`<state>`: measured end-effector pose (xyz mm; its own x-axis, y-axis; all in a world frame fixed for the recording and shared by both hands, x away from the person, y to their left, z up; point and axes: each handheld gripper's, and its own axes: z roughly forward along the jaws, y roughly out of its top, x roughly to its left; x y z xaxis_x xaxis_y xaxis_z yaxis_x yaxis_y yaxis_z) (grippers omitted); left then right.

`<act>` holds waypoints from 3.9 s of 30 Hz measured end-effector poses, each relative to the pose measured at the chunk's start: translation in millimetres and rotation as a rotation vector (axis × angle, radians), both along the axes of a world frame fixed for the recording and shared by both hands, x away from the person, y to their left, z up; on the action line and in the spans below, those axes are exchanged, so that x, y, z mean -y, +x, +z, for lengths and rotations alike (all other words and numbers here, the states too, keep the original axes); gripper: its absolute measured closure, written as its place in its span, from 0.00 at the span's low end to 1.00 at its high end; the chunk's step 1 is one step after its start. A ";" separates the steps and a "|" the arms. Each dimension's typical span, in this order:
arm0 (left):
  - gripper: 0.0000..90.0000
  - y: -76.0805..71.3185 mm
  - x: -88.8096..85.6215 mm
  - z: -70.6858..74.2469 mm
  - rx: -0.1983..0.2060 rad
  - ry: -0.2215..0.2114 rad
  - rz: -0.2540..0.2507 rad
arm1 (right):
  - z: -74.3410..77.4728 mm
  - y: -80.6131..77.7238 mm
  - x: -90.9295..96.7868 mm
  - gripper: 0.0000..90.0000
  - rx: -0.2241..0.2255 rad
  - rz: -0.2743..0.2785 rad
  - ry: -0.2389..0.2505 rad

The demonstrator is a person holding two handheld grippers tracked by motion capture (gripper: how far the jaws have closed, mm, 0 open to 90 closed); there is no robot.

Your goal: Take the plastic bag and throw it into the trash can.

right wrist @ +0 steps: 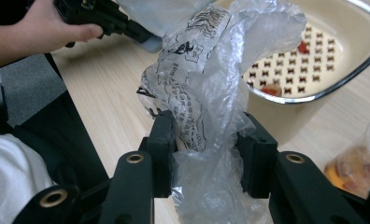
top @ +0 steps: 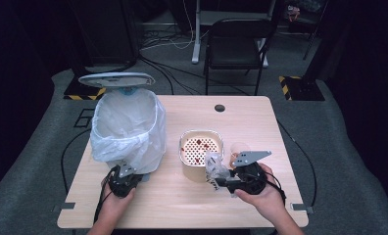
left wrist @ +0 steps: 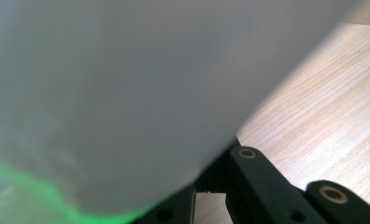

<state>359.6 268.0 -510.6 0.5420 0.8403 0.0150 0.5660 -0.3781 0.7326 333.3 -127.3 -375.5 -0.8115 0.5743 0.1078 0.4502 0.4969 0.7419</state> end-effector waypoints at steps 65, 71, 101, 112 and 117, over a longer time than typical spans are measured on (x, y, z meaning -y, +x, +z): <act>1.00 0.9 -3.0 1.1 -0.010 0.027 -0.018 | 101.1 102.6 -129.8 0.70 0.141 0.202 0.012; 1.00 1.0 -2.9 0.8 -0.005 0.021 -0.015 | 101.6 110.6 -139.6 0.70 0.137 0.205 0.015; 1.00 0.2 -3.4 0.9 -0.034 0.012 0.004 | 107.1 127.1 -199.2 0.64 0.153 0.191 0.003; 1.00 0.5 -3.9 1.2 -0.033 0.015 -0.004 | 99.6 129.7 -207.7 0.39 0.138 0.184 0.026; 1.00 0.5 -1.5 0.1 -0.018 -0.025 0.009 | 97.7 131.9 -213.4 0.39 0.128 0.194 0.051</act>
